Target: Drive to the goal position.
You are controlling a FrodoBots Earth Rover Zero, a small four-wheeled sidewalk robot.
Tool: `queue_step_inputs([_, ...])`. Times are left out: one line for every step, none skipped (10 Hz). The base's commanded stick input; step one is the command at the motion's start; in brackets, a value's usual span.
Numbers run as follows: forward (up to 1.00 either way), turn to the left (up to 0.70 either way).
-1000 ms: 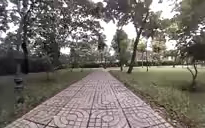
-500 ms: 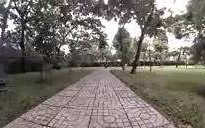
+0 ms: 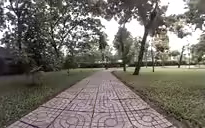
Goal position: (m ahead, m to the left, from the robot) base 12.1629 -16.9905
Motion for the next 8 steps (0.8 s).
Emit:
queue_step_inputs([1.00,0.00])
queue_step_inputs([1.00,0.00])
queue_step_inputs([1.00,0.00])
queue_step_inputs([1.00,0.00])
queue_step_inputs([1.00,0.04])
queue_step_inputs([1.00,0.21])
queue_step_inputs([1.00,0.27])
queue_step_inputs([1.00,0.00])
